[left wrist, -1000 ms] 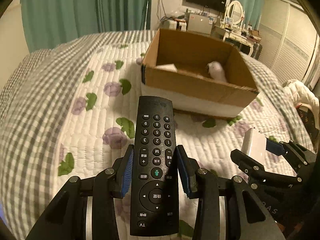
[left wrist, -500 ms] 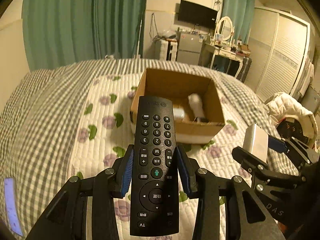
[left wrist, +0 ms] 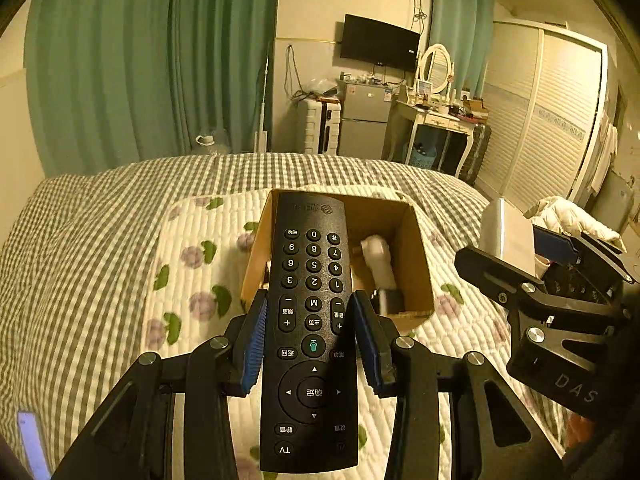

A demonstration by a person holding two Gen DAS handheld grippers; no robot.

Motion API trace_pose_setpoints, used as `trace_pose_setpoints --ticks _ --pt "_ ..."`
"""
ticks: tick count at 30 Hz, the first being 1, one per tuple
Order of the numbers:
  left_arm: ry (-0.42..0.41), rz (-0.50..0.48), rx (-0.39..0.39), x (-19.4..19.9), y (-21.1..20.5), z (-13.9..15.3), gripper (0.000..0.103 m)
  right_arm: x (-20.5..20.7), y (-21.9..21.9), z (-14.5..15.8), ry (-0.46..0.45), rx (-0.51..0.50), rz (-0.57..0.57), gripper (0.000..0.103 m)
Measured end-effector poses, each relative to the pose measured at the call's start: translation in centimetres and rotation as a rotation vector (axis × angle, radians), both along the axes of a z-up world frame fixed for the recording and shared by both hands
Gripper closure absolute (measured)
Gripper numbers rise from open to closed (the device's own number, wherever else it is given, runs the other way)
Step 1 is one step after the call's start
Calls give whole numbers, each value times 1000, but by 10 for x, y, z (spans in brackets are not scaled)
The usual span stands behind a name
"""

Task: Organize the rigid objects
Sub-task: 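Carry remote and charger into the box and open both tools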

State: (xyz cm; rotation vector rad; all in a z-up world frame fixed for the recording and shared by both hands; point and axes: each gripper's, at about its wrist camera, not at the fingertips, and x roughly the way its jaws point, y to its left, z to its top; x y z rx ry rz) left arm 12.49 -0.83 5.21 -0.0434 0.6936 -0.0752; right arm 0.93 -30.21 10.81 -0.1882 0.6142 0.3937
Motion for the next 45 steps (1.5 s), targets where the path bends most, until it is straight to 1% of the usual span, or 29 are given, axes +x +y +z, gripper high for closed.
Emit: trace_pose_setpoints --ticks 6,9,11,15,18,21,23,25,28,31,33,34,35,36,37,39,42,45 --pt "-6 -5 5 46 -2 -3 62 42 5 1 -6 17 -1 38" --pt "2 5 8 65 -1 -10 62 63 7 -5 4 26 -6 38" --pt "22 3 15 81 -2 -19 62 76 8 -11 8 33 -10 38" --pt "43 -9 30 105 -3 -38 62 105 10 -31 32 53 -17 38" --pt "64 -18 35 122 -5 -60 62 126 12 -48 54 62 -23 38" --pt "90 -24 37 136 -9 -79 62 142 15 -65 70 54 -22 38" --pt "106 -28 25 145 -10 -91 62 150 16 -75 76 51 -24 38" --pt "108 -29 18 151 -13 -99 62 157 18 -85 88 53 -22 38" --pt "116 -31 30 155 -16 -107 62 164 20 -95 97 38 -21 38" --pt "109 -40 55 155 -19 -111 62 167 20 -102 101 39 -22 38" --pt "110 -41 64 155 -17 -112 58 168 21 -104 101 43 -23 38" --pt "109 -48 69 152 -18 -111 55 169 20 -103 100 47 -25 38" --pt "99 -50 76 150 -19 -108 43 169 20 -103 101 51 -26 38" --pt "74 -47 94 145 -20 -103 34 170 21 -101 100 52 -27 38" --pt "52 -42 109 143 -20 -99 33 169 21 -100 98 51 -27 38" --pt "32 -42 116 139 -19 -92 33 168 21 -96 93 48 -27 38" --pt "29 -25 105 137 -12 -82 33 169 20 -91 94 52 -34 38" --pt "29 -6 108 137 -3 -79 33 173 21 -93 105 43 -37 38"
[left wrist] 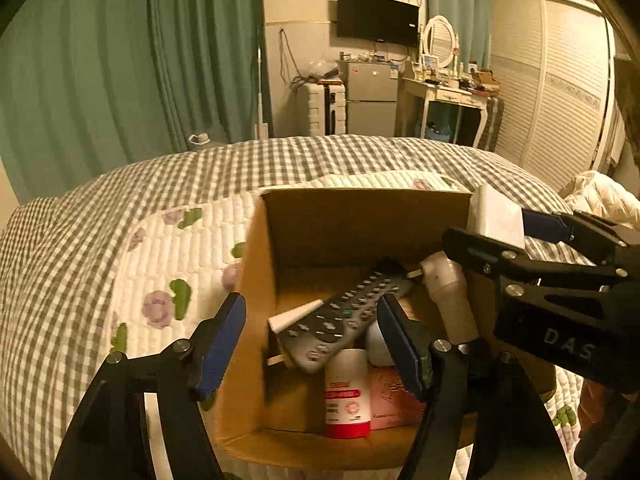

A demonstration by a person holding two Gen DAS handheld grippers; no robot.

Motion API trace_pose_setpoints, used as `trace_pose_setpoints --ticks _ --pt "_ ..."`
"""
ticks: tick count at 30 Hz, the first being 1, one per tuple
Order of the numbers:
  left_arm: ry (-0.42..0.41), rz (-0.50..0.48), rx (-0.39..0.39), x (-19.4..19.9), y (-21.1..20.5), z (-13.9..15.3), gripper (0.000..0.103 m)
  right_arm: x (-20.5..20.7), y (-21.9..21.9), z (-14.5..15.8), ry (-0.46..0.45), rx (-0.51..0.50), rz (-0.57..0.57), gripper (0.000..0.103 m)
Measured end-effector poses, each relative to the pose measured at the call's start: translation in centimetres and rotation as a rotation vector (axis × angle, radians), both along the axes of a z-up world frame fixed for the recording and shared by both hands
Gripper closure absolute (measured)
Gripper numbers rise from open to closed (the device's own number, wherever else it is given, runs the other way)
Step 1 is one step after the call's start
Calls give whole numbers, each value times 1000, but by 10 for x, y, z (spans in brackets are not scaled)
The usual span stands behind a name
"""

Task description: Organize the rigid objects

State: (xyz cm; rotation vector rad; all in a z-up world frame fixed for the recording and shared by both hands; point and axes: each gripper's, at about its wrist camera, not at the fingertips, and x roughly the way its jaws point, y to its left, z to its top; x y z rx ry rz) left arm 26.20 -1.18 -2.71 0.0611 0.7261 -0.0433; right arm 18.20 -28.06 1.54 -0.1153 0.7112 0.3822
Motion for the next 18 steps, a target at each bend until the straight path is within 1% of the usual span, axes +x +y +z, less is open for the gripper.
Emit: trace_pose_setpoints --ticks 5,10,11,12,13,15,18 --pt "6 15 11 2 10 -3 33 16 8 -13 55 -17 7 38" --pt "4 23 -9 3 17 -7 33 29 15 -30 108 -18 -2 38" --pt "5 20 -15 2 18 -7 33 30 15 -32 112 -14 -10 36" --pt "5 21 -18 1 18 -7 33 30 13 -31 104 -12 -20 27" --pt "5 21 -18 -1 18 -6 33 30 11 -29 95 -5 -30 20" --pt "3 22 -13 -6 18 0 33 27 5 -21 77 8 -56 20" --pt "-16 30 -9 -18 15 21 33 17 -3 1 59 16 -70 20"
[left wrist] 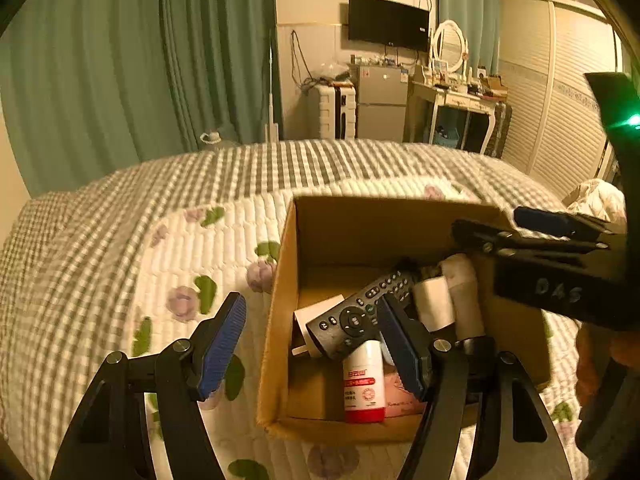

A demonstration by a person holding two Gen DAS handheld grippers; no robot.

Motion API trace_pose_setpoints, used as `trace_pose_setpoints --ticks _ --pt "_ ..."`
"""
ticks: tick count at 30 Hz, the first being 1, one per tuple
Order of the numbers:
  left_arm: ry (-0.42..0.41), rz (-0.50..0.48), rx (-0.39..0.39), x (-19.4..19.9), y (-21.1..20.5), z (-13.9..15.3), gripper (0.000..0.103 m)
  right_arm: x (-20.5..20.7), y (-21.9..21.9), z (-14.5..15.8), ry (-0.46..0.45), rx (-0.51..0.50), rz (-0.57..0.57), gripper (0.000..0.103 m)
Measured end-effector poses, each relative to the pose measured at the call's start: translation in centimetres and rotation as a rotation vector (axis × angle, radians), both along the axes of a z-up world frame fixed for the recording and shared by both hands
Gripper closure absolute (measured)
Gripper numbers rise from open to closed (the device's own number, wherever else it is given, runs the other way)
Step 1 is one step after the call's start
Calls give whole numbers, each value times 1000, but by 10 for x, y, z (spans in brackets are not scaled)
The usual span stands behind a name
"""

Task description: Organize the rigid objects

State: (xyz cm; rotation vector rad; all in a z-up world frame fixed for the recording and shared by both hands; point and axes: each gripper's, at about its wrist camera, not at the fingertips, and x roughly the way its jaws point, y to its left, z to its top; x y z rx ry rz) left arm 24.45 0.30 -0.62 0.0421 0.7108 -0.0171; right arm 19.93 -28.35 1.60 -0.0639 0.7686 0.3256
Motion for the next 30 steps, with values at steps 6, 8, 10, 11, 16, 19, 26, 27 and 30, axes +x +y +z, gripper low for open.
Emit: trace_pose_setpoints --ticks 6,8,10,11,16,19,26,27,30 --pt "-96 10 -17 -41 -9 71 33 -43 -13 78 -110 -13 -2 20" --pt "-126 5 -28 -56 -12 93 33 -60 -19 105 -139 -13 -3 20" --pt "-155 -4 -43 -75 -16 115 33 -81 -25 129 -171 -23 -4 20" --pt "-167 -7 -46 -84 -18 125 33 -91 -28 140 -187 -30 -6 20" --pt "-218 -6 -34 -120 -22 153 33 -150 -46 185 -265 -42 -25 20" --pt "-253 2 -21 -144 -23 160 33 -178 -54 197 -298 -34 -38 20" --pt "-279 -2 15 -180 -18 134 33 -228 -67 178 -328 32 -67 20" --pt "-272 1 17 -179 -17 128 33 -231 -69 170 -324 51 -70 20" --pt "-260 -6 -1 -179 -11 107 33 -234 -74 143 -310 102 -70 18"
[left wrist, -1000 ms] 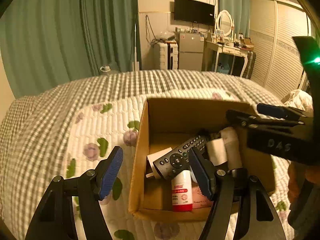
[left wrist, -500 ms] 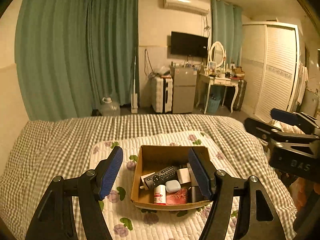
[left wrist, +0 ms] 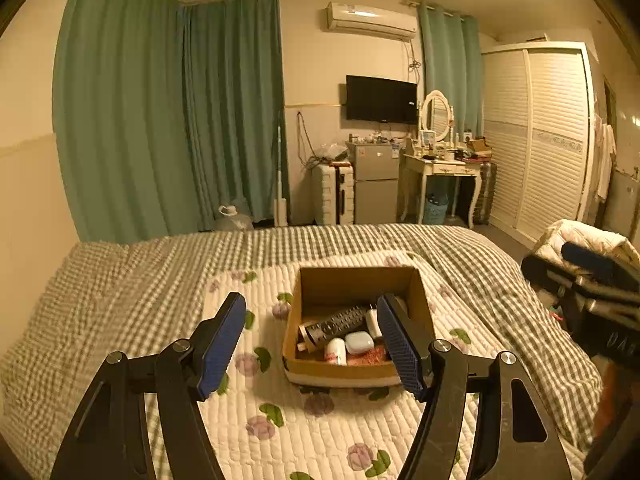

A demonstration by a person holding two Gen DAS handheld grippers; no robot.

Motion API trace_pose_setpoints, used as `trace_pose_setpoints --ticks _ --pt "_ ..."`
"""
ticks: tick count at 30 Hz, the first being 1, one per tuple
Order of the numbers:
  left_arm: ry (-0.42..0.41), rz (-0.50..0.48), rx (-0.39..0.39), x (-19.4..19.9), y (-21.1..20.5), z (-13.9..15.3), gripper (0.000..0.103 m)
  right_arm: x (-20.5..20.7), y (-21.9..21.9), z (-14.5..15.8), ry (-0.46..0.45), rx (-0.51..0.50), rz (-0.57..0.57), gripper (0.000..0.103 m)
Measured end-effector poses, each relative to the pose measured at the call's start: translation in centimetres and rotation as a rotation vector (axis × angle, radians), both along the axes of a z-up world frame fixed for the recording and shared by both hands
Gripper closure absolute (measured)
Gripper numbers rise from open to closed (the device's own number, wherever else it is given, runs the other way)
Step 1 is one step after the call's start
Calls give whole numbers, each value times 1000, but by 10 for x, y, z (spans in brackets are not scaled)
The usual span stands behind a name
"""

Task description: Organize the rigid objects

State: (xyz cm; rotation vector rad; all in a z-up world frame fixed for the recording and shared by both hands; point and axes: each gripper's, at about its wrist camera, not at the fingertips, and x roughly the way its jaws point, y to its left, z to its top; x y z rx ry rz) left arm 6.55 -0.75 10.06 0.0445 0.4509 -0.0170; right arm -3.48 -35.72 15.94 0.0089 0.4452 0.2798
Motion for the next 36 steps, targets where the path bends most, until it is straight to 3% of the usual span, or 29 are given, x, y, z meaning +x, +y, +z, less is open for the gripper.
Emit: trace_pose_setpoints --ticks 2,6,12,15,36 --pt "14 5 12 0 2 -13 27 -2 -1 -19 -1 -14 1 10" --pt "-9 26 20 -5 2 -42 0 1 -4 -56 11 -25 -27 0" --pt "11 52 74 -10 4 -80 0 5 -4 -83 5 -30 -65 0" --pt "44 53 58 -9 7 -91 0 8 -5 -94 38 -11 -73 0" --pt "73 28 0 -12 9 -87 0 -4 9 -105 20 -20 -25 0"
